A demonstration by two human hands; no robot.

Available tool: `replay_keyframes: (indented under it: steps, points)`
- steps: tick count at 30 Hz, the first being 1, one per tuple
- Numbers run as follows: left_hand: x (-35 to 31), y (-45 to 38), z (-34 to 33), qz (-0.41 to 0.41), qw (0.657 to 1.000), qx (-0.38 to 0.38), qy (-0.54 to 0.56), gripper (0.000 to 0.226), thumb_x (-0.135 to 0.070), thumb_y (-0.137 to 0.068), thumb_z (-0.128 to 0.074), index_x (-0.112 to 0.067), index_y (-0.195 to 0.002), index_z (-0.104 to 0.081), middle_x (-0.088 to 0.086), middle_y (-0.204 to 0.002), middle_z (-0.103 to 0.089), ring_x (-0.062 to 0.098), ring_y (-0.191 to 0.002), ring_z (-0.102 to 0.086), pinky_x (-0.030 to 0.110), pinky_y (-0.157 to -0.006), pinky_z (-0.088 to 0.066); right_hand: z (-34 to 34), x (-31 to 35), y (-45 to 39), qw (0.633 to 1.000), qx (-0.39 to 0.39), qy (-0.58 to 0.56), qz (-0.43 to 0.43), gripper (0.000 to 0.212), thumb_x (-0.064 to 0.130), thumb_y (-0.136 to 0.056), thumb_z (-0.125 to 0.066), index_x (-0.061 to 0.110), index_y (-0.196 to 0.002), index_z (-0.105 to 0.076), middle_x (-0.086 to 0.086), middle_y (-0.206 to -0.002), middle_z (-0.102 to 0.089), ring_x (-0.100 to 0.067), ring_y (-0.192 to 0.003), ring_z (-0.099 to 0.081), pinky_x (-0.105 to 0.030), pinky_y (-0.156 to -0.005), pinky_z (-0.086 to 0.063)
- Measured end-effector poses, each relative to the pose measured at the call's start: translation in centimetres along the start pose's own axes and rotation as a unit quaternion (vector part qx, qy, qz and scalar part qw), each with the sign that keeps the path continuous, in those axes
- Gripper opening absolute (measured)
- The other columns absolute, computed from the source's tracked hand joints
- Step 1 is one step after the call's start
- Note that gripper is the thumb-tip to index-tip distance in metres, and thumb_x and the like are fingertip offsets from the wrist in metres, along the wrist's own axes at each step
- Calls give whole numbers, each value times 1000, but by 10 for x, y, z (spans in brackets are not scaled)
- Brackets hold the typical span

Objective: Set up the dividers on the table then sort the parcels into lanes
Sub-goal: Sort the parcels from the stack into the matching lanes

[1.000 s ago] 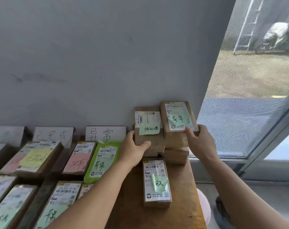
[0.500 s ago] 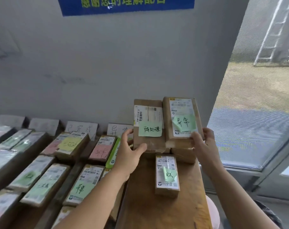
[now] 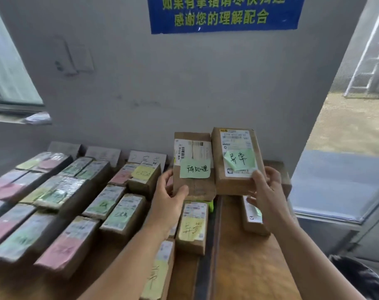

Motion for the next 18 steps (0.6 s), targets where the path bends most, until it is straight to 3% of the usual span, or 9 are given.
replay_keyframes:
  steps: [3, 5, 8, 11, 13, 15, 18]
  points:
    - [4, 16, 40, 0, 1000, 6, -5, 44, -20, -93, -61, -40, -127, -41, -2, -120, -62, 14, -109, -60, 40, -94, -51, -27, -1, 39, 1000, -14, -11, -13, 26, 36, -97, -48, 32, -121, -40, 4, -106, -61, -14, -90, -60, -43, -82, -53]
    - [8, 27, 63, 10, 1000, 18, -4, 43, -21, -94, -60, -41, -128, -41, 1, -118, -63, 19, -106, -63, 43, -90, -54, -43, -2, 66, 999, -21, -25, -17, 22, 33, -98, -48, 30, -119, -41, 4, -100, -62, -10, -85, -60, -39, -77, -53]
    - [16, 45, 92, 24, 999, 28, 12, 38, -17, -95, -57, -44, -118, -43, 1, -115, -64, 18, -102, -65, 31, -76, -57, -62, -6, 101, 999, -37, -26, -18, 23, 31, -97, -49, 28, -119, -43, 2, -104, -63, -9, -90, -62, -30, -71, -52]
    - [19, 64, 112, 23, 999, 31, 10, 38, -15, -96, -55, -43, -117, -40, -4, -113, -63, 12, -101, -62, 12, -60, -49, -74, -14, 129, 997, -68, -25, -40, 21, 31, -94, -52, 29, -114, -48, -2, -105, -66, -17, -94, -66, -44, -81, -57]
    - [23, 75, 121, 32, 999, 28, 18, 38, -13, -97, -54, -41, -117, -39, -11, -106, -60, 6, -93, -60, 7, -51, -46, -78, -19, 146, 995, -88, -18, -40, 12, 34, -90, -54, 35, -102, -50, -6, -103, -67, -23, -92, -66, -50, -79, -56]
    - [28, 85, 128, 37, 999, 26, 20, 39, -13, -97, -54, -42, -118, -38, -15, -106, -58, 3, -92, -58, 8, -52, -46, -80, -24, 161, 994, -102, 11, -46, 18, 43, -85, -53, 37, -101, -50, -10, -110, -62, -22, -88, -65, -48, -73, -56]
    - [35, 99, 135, 39, 999, 22, 18, 44, -13, -96, -55, -44, -122, -40, -14, -113, -58, 8, -104, -58, 15, -66, -45, -81, -33, 182, 990, -112, 74, -52, 35, 45, -89, -50, 32, -121, -44, -8, -121, -52, -16, -92, -60, -36, -76, -52]
Point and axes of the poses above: each hand's wrist, its own y-axis away from the middle knuckle, its own z-axis out of the back of the hand, x = y × z, the point moved 3 cm from there along -y, towards the middle knuckle
